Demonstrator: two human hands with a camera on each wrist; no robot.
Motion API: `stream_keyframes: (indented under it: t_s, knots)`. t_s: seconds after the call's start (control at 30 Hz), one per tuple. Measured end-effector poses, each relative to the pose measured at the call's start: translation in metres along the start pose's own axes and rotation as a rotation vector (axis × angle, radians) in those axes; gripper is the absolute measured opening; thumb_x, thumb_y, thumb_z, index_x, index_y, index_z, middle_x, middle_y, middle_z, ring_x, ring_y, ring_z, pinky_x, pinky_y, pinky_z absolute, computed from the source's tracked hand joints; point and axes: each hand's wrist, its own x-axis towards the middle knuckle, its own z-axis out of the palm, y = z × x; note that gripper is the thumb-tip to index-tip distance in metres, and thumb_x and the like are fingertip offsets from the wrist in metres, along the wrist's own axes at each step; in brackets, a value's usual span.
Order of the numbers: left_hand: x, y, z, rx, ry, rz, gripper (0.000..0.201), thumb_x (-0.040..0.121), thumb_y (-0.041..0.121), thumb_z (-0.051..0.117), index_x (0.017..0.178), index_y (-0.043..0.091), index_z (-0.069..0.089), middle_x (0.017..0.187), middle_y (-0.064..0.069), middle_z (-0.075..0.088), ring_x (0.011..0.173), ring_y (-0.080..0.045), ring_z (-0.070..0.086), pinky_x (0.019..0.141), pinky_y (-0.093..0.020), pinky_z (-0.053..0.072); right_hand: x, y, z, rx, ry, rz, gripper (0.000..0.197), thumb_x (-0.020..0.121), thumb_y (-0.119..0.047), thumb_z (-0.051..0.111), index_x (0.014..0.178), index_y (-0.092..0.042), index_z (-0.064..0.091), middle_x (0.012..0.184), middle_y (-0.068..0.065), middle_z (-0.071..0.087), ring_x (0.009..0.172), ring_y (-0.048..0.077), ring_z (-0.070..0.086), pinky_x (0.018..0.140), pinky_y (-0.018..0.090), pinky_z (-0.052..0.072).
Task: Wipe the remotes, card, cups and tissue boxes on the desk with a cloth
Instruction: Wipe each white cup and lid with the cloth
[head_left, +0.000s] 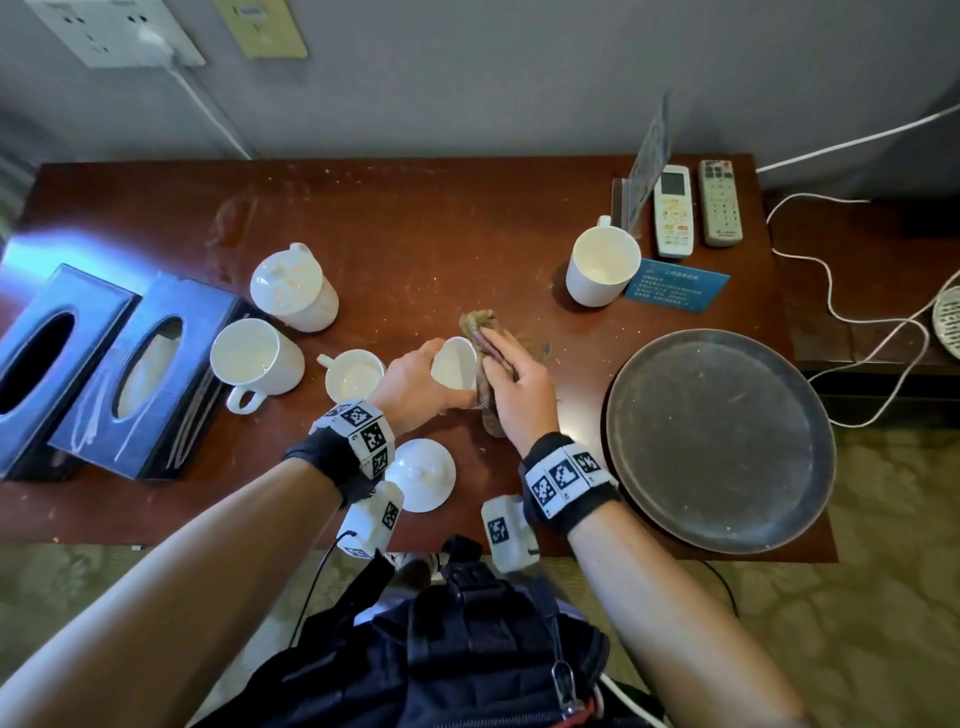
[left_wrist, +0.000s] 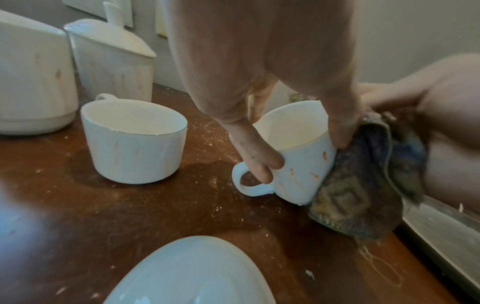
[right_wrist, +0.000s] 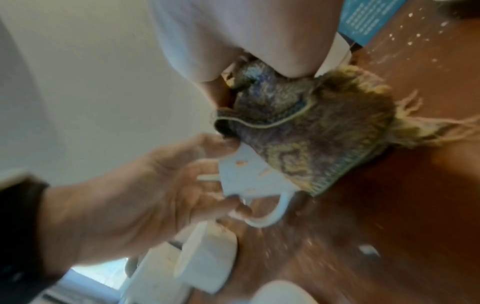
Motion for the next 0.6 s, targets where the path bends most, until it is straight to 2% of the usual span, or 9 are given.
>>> stream_keyframes:
  t_s: [0.07, 0.13, 0.2, 0.27, 0.37, 0.43, 0.47, 0.53, 0.6]
  knots:
    - [-0.001, -0.002, -0.002, 0.0, -0.032, -0.01, 0.093, 0.071, 0.047, 0.082, 0.149, 0.023, 0.037, 0.117, -0.002, 0.064, 0.103, -0.021, 0.061, 0.088, -0.035, 0.053, -0.007, 0.011, 0.001, -0.014, -0.023, -0.029, 0.038, 0.099, -0.017, 0.05, 0.134, -0.029, 0.059, 0.142, -0.01, 0.053, 0.137, 0.001, 0.039, 0.114, 0.021, 0.029]
    - [-0.002, -0.003, -0.005, -0.005, -0.061, -0.021, 0.093, 0.068, 0.053, 0.082, 0.145, 0.026, 0.04, 0.108, -0.001, 0.067, 0.095, -0.021, 0.065, 0.087, -0.04, 0.056, 0.005, 0.021, -0.005, -0.011, -0.002, 0.032, 0.036, 0.101, -0.019, 0.049, 0.135, -0.027, 0.058, 0.141, -0.009, 0.054, 0.134, 0.006, 0.044, 0.115, 0.027, 0.032]
    - [-0.002, -0.001, -0.007, -0.016, -0.063, -0.021, 0.08, 0.071, 0.048, 0.083, 0.139, 0.027, 0.045, 0.104, -0.002, 0.068, 0.089, -0.02, 0.068, 0.083, -0.039, 0.057, 0.026, 0.023, -0.014, -0.043, 0.013, 0.149, 0.034, 0.101, -0.017, 0.048, 0.132, -0.022, 0.06, 0.137, -0.004, 0.058, 0.13, 0.014, 0.049, 0.114, 0.034, 0.036]
    - [0.0, 0.001, -0.008, -0.039, -0.065, -0.014, 0.073, 0.075, 0.042, 0.082, 0.136, 0.025, 0.047, 0.102, -0.004, 0.069, 0.084, -0.019, 0.07, 0.083, -0.039, 0.057, 0.039, 0.016, -0.018, -0.108, -0.006, 0.151, 0.032, 0.1, -0.012, 0.048, 0.127, -0.017, 0.065, 0.133, 0.0, 0.062, 0.128, 0.019, 0.052, 0.113, 0.037, 0.037]
    - [0.002, -0.001, -0.008, -0.086, -0.074, -0.026, 0.078, 0.075, 0.041, 0.083, 0.14, 0.021, 0.045, 0.094, -0.005, 0.072, 0.076, -0.018, 0.074, 0.087, -0.041, 0.058, 0.024, 0.002, -0.014, -0.175, -0.051, -0.028, 0.032, 0.097, -0.012, 0.053, 0.125, -0.019, 0.067, 0.135, -0.005, 0.058, 0.128, 0.004, 0.046, 0.113, 0.021, 0.03]
    - [0.002, -0.005, -0.006, -0.071, -0.066, -0.043, 0.09, 0.069, 0.051, 0.083, 0.143, 0.019, 0.043, 0.095, -0.005, 0.072, 0.081, -0.02, 0.073, 0.086, -0.043, 0.058, 0.005, 0.001, -0.01, -0.16, -0.088, -0.101, 0.033, 0.096, -0.018, 0.057, 0.128, -0.024, 0.065, 0.135, -0.014, 0.052, 0.129, -0.008, 0.037, 0.109, 0.01, 0.026]
    - [0.002, -0.006, -0.006, -0.061, -0.064, -0.052, 0.101, 0.062, 0.06, 0.081, 0.145, 0.019, 0.041, 0.099, -0.004, 0.071, 0.086, -0.021, 0.071, 0.086, -0.043, 0.058, 0.001, 0.006, -0.01, -0.13, -0.109, -0.101, 0.035, 0.096, -0.021, 0.058, 0.13, -0.028, 0.063, 0.137, -0.017, 0.049, 0.131, -0.01, 0.034, 0.11, 0.01, 0.025]
    - [0.002, -0.008, -0.005, -0.03, -0.063, -0.063, 0.117, 0.051, 0.074, 0.075, 0.149, 0.022, 0.037, 0.107, -0.003, 0.068, 0.094, -0.023, 0.068, 0.086, -0.041, 0.057, 0.002, 0.015, -0.012, -0.06, -0.128, -0.056, 0.036, 0.097, -0.024, 0.058, 0.132, -0.034, 0.059, 0.141, -0.017, 0.048, 0.135, -0.005, 0.036, 0.115, 0.021, 0.027]
    - [0.003, -0.007, -0.007, 0.024, -0.051, -0.047, 0.103, 0.058, 0.071, 0.076, 0.142, 0.019, 0.046, 0.109, -0.002, 0.064, 0.096, -0.022, 0.062, 0.08, -0.033, 0.052, 0.014, 0.021, -0.016, 0.014, -0.12, 0.028, 0.036, 0.098, -0.024, 0.056, 0.132, -0.035, 0.056, 0.14, -0.013, 0.053, 0.133, 0.002, 0.044, 0.116, 0.03, 0.032]
